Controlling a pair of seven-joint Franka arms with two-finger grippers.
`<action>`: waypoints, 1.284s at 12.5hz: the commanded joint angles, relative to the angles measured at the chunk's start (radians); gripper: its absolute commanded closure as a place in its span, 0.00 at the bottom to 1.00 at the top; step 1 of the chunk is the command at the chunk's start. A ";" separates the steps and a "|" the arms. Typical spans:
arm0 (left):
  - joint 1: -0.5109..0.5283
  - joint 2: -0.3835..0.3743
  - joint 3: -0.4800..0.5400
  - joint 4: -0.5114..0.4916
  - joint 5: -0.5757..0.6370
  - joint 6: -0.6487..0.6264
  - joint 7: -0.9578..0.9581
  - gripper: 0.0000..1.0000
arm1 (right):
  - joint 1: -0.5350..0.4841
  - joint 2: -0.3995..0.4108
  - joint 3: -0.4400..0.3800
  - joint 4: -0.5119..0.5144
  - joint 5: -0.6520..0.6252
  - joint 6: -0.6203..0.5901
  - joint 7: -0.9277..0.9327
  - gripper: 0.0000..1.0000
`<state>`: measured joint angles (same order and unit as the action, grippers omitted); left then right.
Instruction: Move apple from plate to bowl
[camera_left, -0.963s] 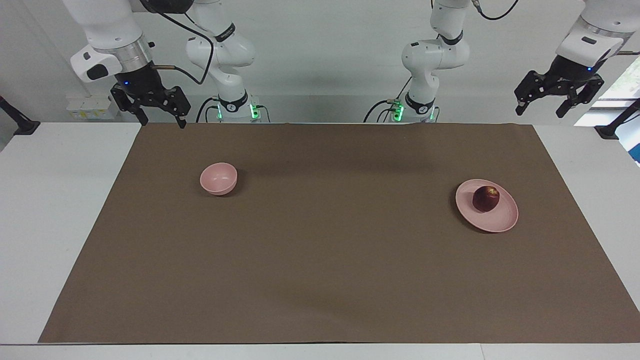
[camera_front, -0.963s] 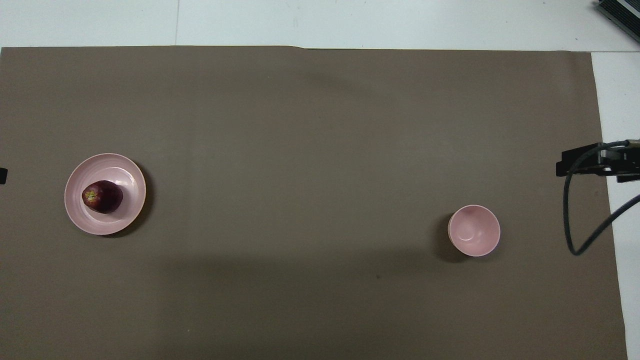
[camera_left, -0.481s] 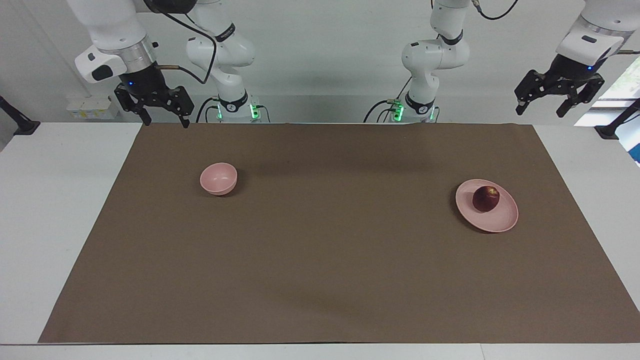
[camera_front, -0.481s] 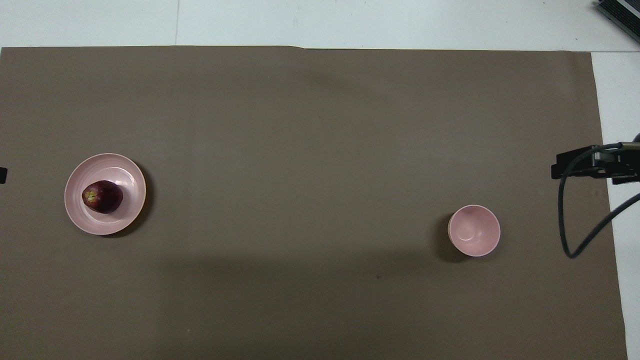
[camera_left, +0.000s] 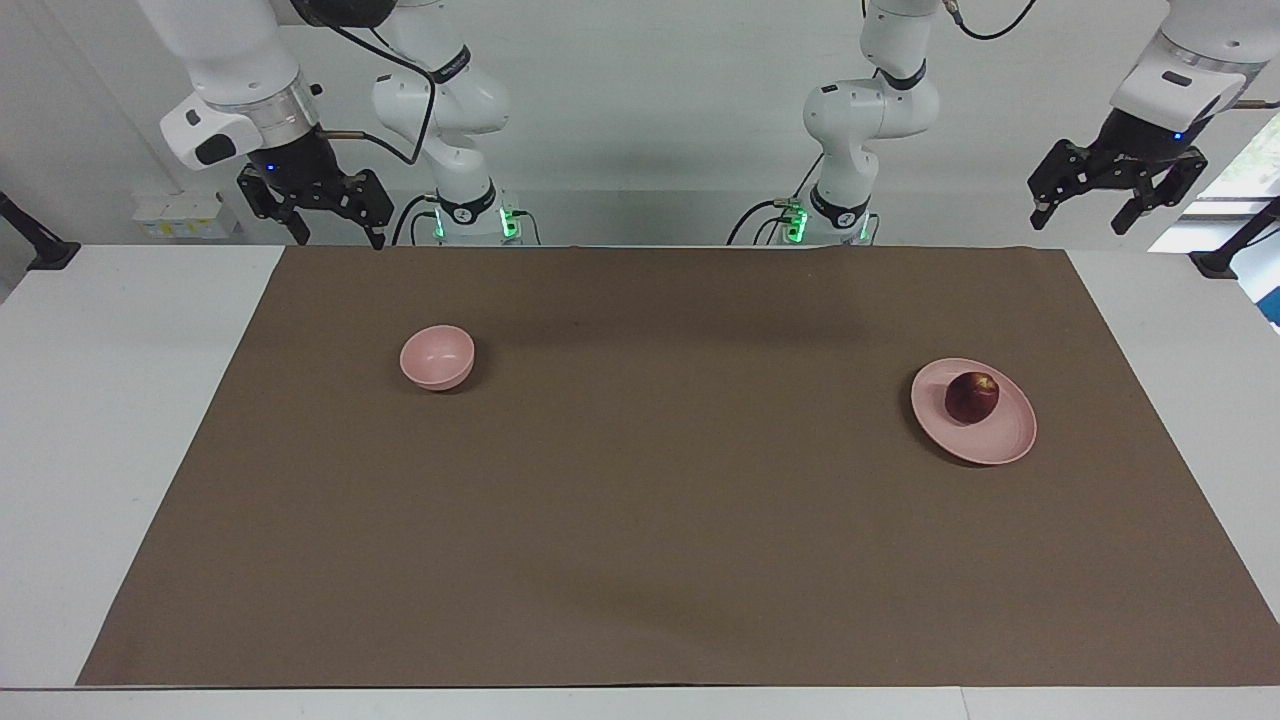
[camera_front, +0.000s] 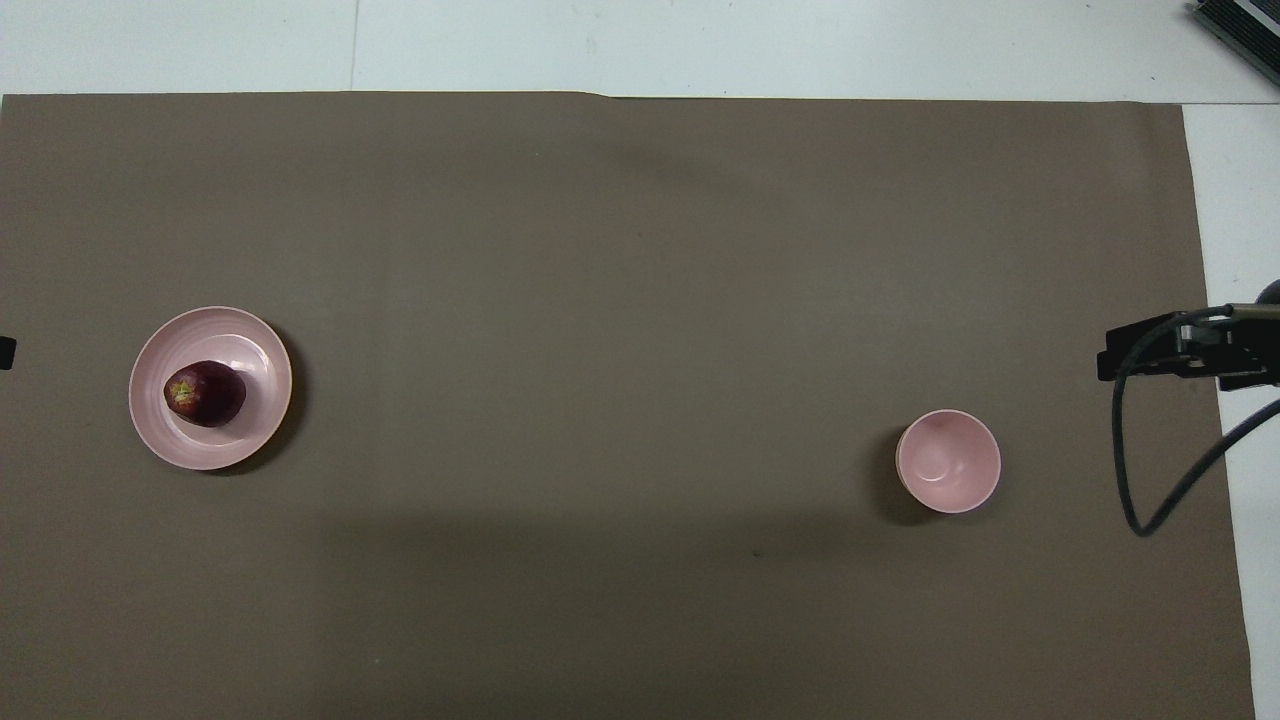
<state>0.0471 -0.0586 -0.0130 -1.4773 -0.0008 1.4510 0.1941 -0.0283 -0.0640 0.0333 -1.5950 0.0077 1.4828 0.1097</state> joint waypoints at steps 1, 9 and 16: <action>0.004 -0.047 -0.004 -0.061 -0.002 0.014 0.021 0.00 | -0.005 -0.036 0.005 -0.040 0.021 -0.006 -0.019 0.00; 0.065 -0.064 0.002 -0.458 -0.005 0.440 0.280 0.00 | 0.036 -0.014 0.011 -0.069 0.025 0.017 -0.027 0.00; 0.115 0.085 0.002 -0.612 -0.019 0.718 0.332 0.00 | 0.090 0.052 0.011 -0.204 0.107 0.186 0.017 0.00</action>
<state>0.1494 -0.0033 -0.0025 -2.0671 -0.0022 2.1125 0.5071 0.0456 -0.0182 0.0454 -1.7470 0.0814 1.6127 0.1106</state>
